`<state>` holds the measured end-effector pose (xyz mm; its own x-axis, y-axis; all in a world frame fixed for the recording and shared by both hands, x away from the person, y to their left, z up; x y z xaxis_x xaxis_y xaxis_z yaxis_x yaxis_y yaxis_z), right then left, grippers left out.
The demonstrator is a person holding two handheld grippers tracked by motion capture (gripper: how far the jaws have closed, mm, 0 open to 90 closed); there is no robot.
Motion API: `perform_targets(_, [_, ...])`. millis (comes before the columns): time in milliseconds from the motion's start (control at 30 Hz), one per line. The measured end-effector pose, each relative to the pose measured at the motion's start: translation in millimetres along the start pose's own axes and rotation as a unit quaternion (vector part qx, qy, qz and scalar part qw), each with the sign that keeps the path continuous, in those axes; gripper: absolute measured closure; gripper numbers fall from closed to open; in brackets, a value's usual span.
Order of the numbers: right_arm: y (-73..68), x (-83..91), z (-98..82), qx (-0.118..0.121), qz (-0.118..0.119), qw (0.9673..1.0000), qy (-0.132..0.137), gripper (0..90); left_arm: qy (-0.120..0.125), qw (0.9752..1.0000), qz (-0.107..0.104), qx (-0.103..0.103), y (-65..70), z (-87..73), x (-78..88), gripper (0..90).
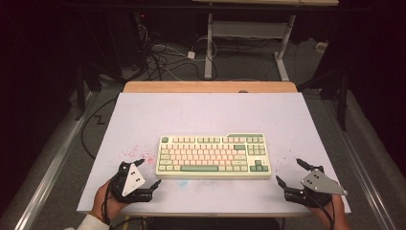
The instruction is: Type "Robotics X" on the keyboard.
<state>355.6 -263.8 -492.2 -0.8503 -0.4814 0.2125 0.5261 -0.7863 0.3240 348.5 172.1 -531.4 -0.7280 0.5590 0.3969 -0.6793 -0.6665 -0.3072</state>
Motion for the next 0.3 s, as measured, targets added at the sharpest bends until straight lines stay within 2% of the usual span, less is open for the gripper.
perform_targets(300, [2.8, 0.6, -1.2, -0.001, -0.004, 1.0000, 0.001, 15.9, -0.001, 1.0000, 0.001, 0.001, -0.5, 1.5, -3.3, 14.1])
Point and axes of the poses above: each handheld gripper's, and its own axes: x roughly backward along the jaws, z roughly out of its top, y roughly to its right, the point moved 10 cm from there along -x, roughly forward along the jaws, and after that the axes turned 12 degrees about y, right-handed, at the moved point
